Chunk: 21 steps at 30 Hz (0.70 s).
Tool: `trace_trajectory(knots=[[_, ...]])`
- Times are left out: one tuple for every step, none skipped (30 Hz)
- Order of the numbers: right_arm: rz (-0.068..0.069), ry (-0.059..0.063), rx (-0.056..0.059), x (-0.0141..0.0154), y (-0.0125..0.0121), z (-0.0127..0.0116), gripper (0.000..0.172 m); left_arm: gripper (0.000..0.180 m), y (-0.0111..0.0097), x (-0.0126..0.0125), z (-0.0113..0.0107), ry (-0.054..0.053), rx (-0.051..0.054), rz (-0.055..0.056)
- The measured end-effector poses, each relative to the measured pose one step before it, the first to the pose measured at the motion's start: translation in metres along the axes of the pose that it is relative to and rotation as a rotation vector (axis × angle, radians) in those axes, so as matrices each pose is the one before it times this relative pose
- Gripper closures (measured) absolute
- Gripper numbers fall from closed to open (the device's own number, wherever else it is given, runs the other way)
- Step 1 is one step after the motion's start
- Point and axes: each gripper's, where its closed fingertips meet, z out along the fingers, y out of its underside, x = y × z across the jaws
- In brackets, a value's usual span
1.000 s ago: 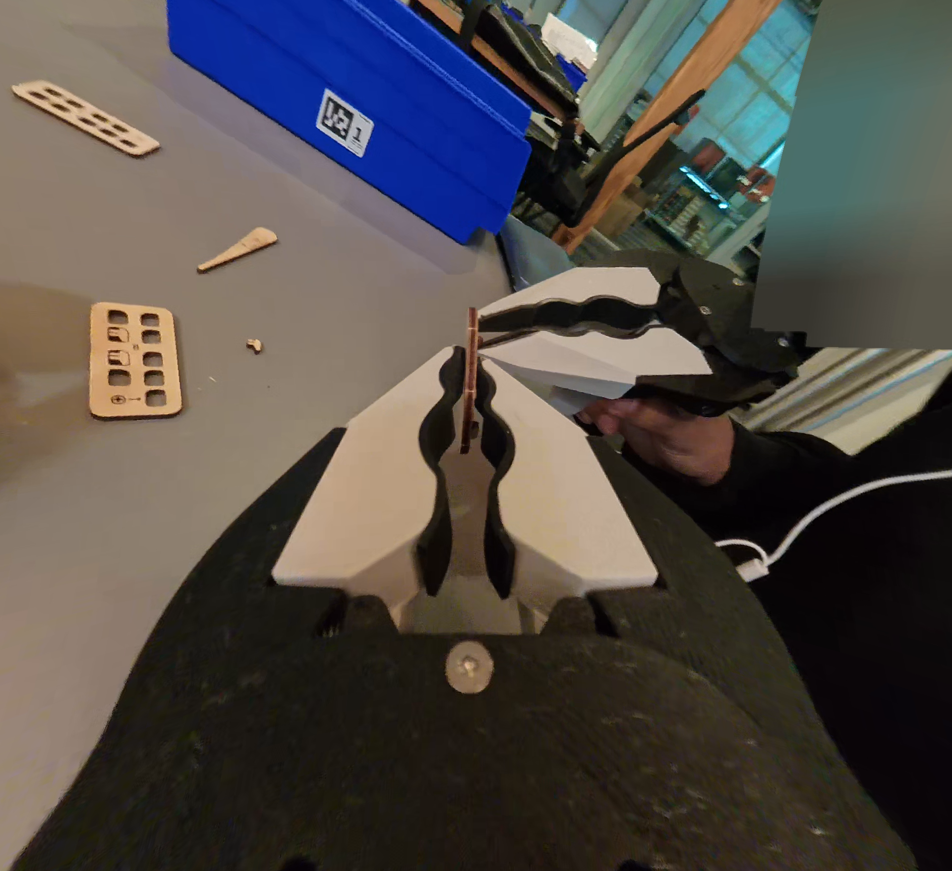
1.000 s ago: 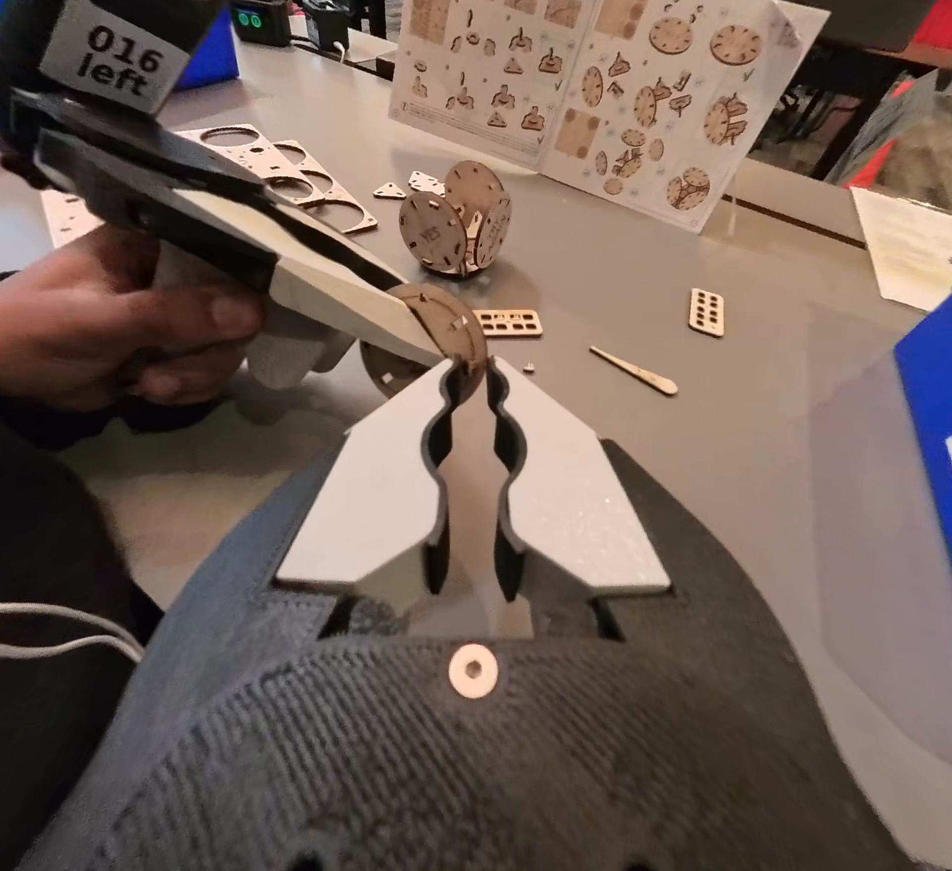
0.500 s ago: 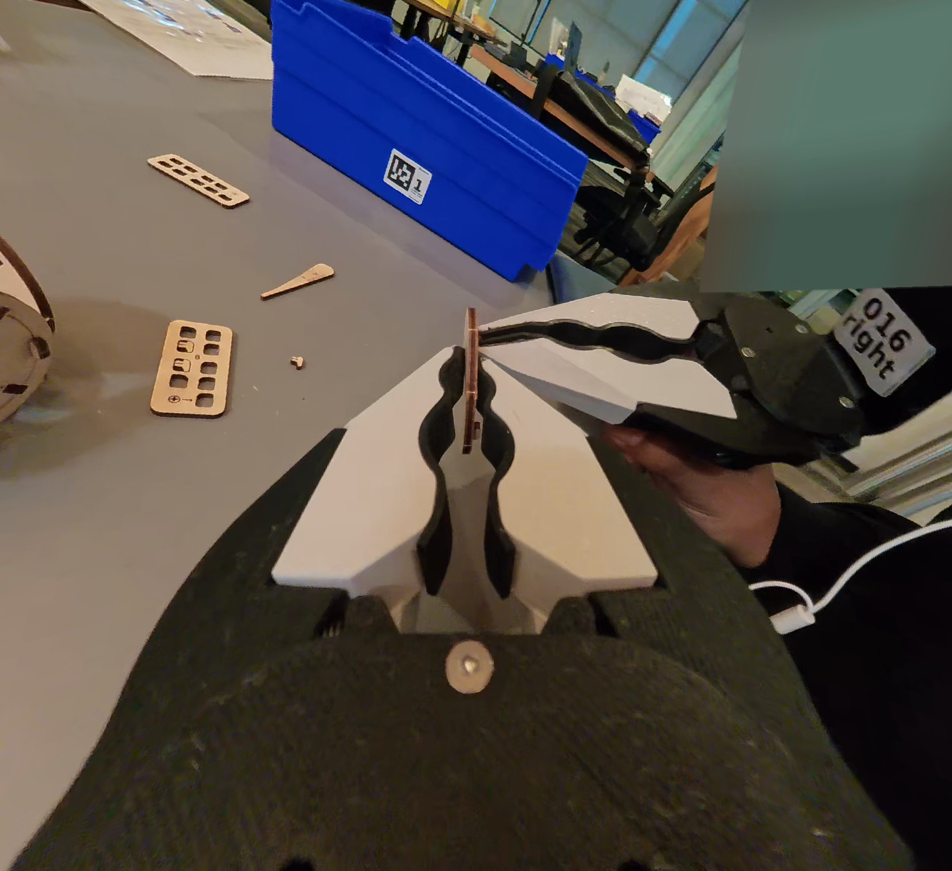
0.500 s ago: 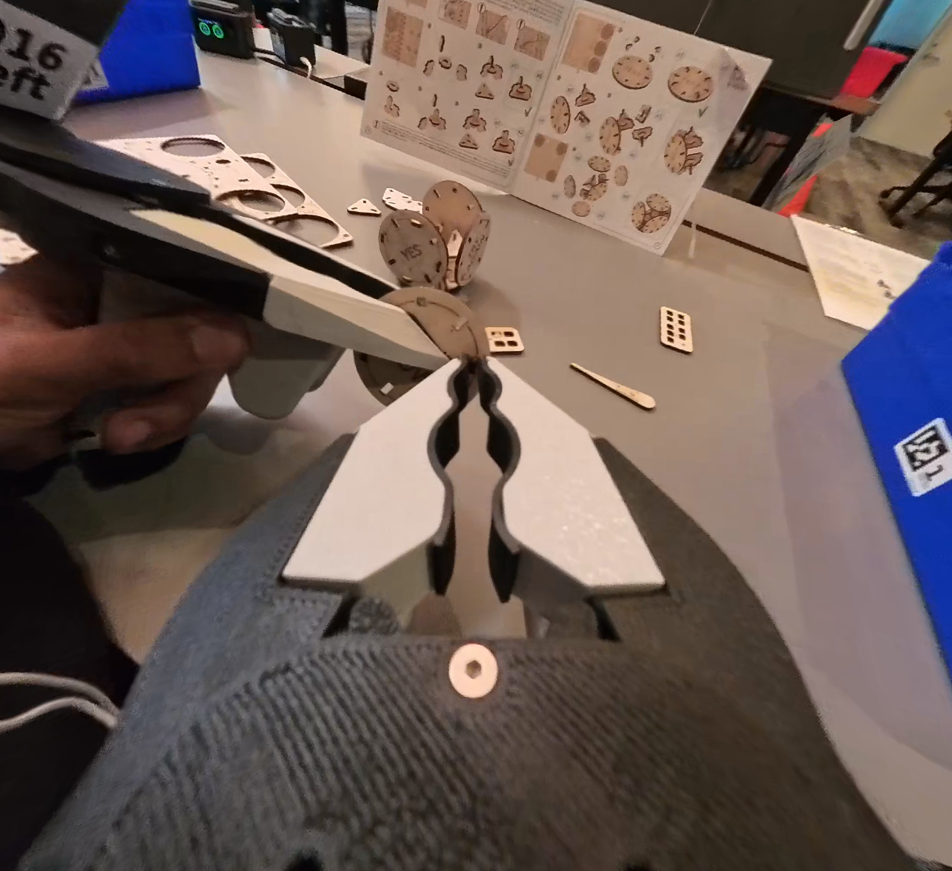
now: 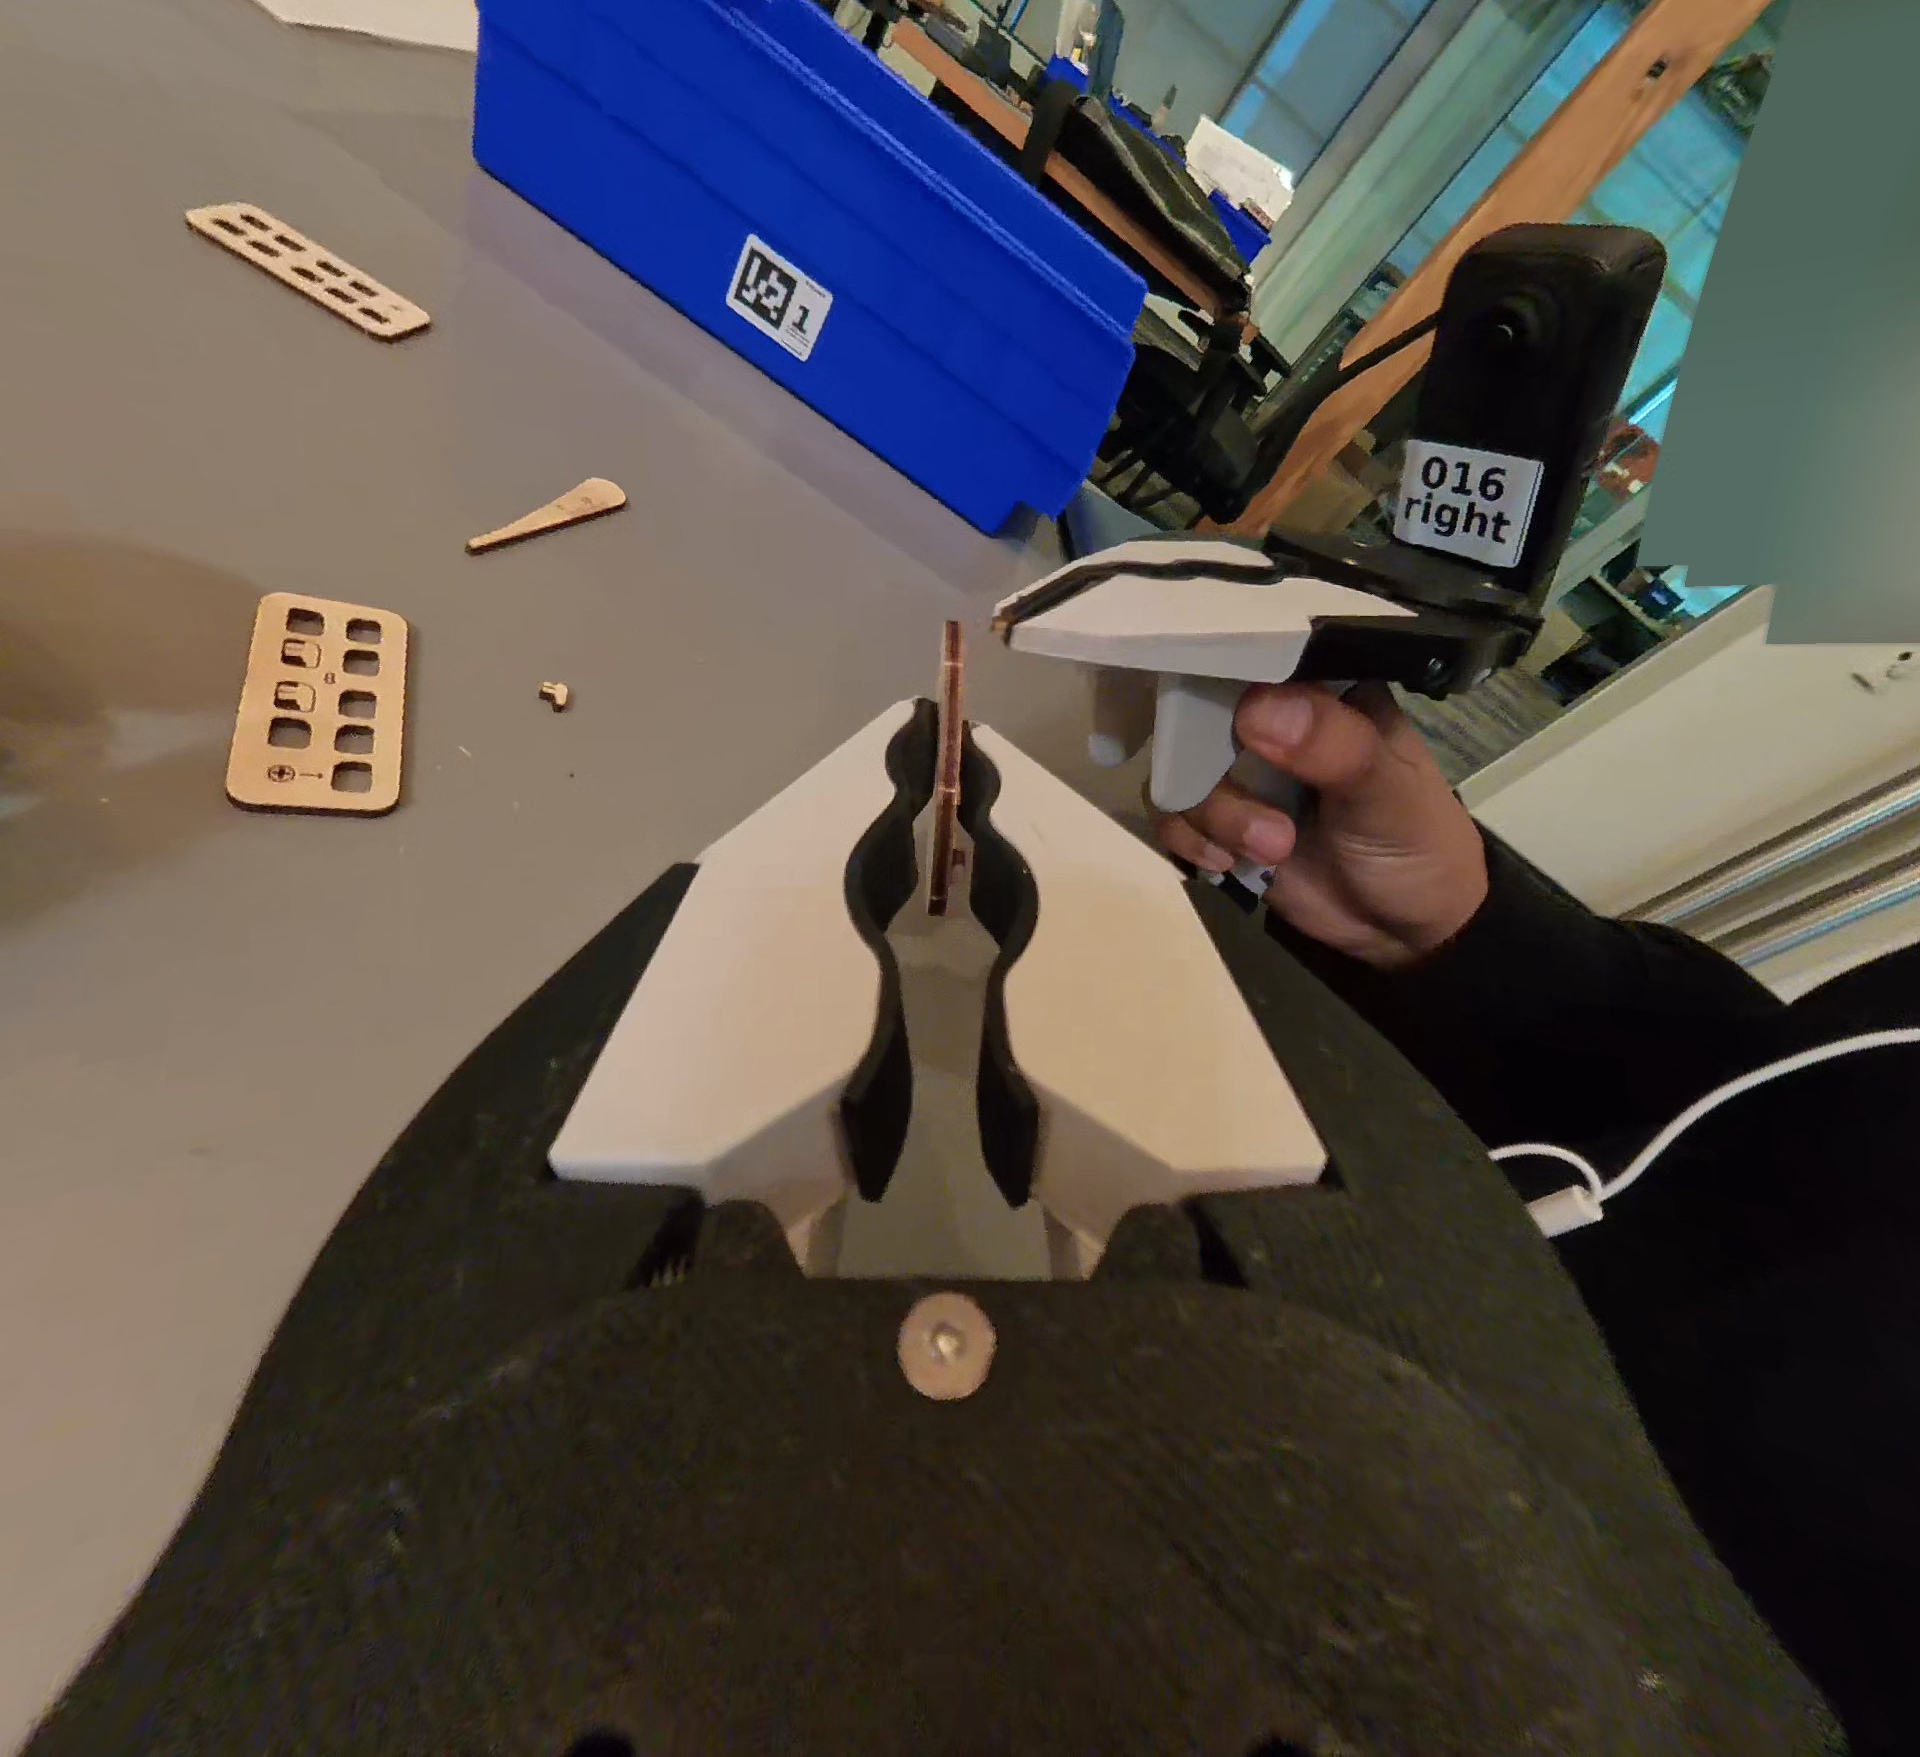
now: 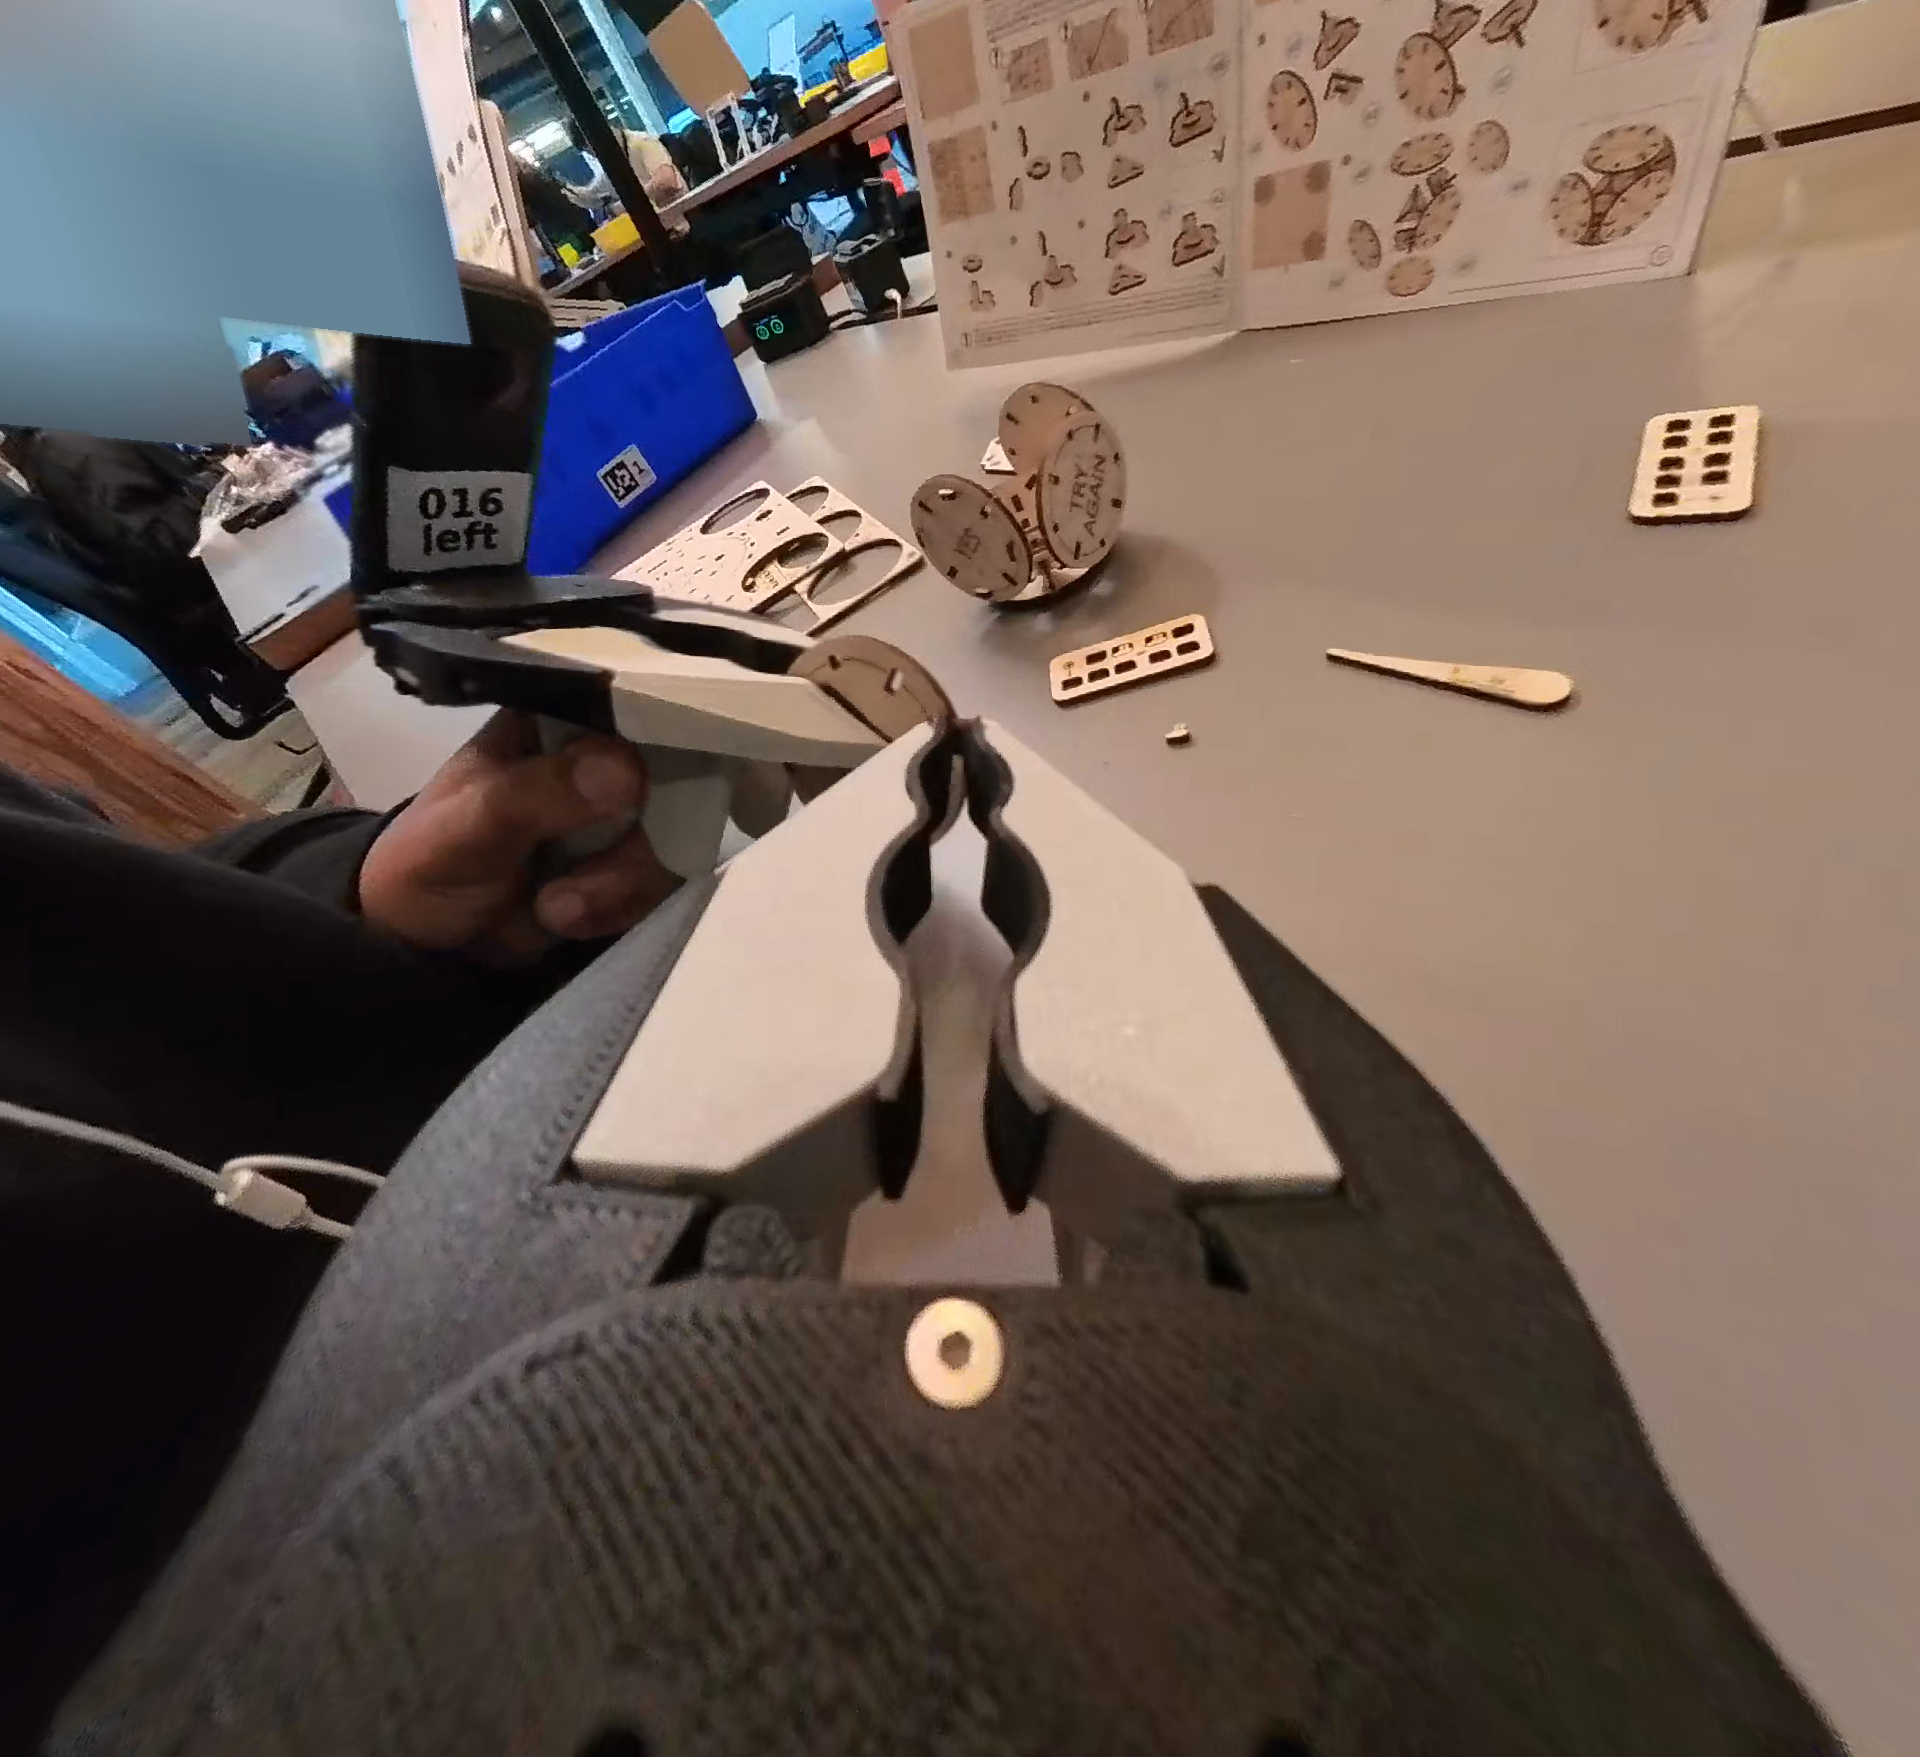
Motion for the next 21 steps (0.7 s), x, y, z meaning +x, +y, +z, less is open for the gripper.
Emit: trace_trajectory(knots=[[0.0006,0.0053,-0.0068,0.00101,0.00135,-0.00043,0.171,0.18,0.00135,-0.00245,0.00111,-0.0017,-0.011,-0.0218],[0.0026,0.006,-0.0206,0.00085,0.00354,0.00024,0.171,0.18,0.00405,-0.00289,0.00236,-0.001,-0.031,-0.0301],[-0.0002,0.0079,-0.023,0.00058,0.0037,0.00047,0.171,0.18,0.00556,-0.003,0.0031,0.0019,-0.0412,-0.0375],[-0.0065,0.0117,-0.0213,0.00075,0.00333,0.00009,0.171,0.18,0.00529,-0.0026,0.00287,0.0052,-0.0379,-0.0413],[-0.0072,0.0156,-0.0299,0.00132,0.00468,0.00028,0.171,0.18,0.00461,-0.00307,0.0024,0.0026,-0.0335,-0.0409],[-0.0051,0.016,-0.0409,0.00174,0.00645,0.0008,0.171,0.18,0.00371,-0.00229,0.00187,0.0044,-0.0281,-0.0318],[-0.0039,0.0157,-0.0455,0.00152,0.00743,0.00124,0.171,0.18,0.00291,-0.00183,0.00151,0.0014,-0.0237,-0.0214],[-0.0003,0.0107,-0.0509,0.00056,0.00848,0.00174,0.171,0.18,0.00166,-0.0004,0.00078,0.0048,-0.0157,-0.0092],[0.0017,0.0022,-0.0508,-0.00099,0.00851,0.00226,0.171,0.18,0.00032,-0.00124,0.00016,-0.0056,-0.005,-0.0027],[0.0017,-0.0017,-0.043,-0.00212,0.00721,0.00237,0.171,0.18,0.00079,-0.00147,-0.00004,-0.0102,-0.0083,0.0039],[0.0002,0.0003,-0.0324,-0.00215,0.00556,0.00226,0.171,0.18,0.00183,-0.00189,0.00007,-0.0126,-0.0177,0.0076],[-0.0032,0.0031,-0.0211,-0.00175,0.00377,0.00187,0.171,0.179,0.00194,-0.00254,-0.00013,-0.0163,-0.0181,0.0075],[-0.0064,0.0053,-0.0114,-0.0012,0.00211,0.0016,0.171,0.173,0.00152,-0.00291,-0.00035,-0.0168,-0.0174,0.006],[-0.007,0.005,-0.0051,-0.00064,0.00103,0.00138,0.171,0.169,0.00144,-0.00239,-0.00057,-0.0113,-0.0168,0.0077],[-0.0037,0.0022,-0.002,-0.00034,0.00025,0.00113,0.171,0.167,0.00016,-0.00307,-0.00133,-0.0148,-0.0067,0.0071],[0.0009,-0.0011,0.0013,-0.0003,-0.0003,0.00119,0.171,0.162,-0.00111,-0.0037,-0.00203,-0.0185,0.0017,0.0056],[0.0043,-0.0033,0.0032,-0.00018,-0.0007,0.00112,0.171,0.16,-0.00141,-0.00349,-0.0025,-0.017,0.0051,0.0091],[0.0049,-0.0023,0.0023,0.0001,-0.00049,0.00084,0.171,0.159,-0.00182,-0.00319,-0.00295,-0.0165,0.0077,0.0113],[0.0027,0.0007,0.0007,0.00051,-0.00031,0.00071,0.171,0.158,-0.00156,-0.00326,-0.00289,-0.0184,0.0077,0.0126],[0.0013,0.0034,-0.001,0.00074,0.00003,0.00042,0.171,0.157,-0.00119,-0.00279,-0.00266,-0.0172,0.0066,0.0145],[0.0011,0.0032,-0.0023,0.00078,0.00023,0.00026,0.171,0.157,-0.00036,-0.00284,-0.00231,-0.0197,0.0029,0.0152]])
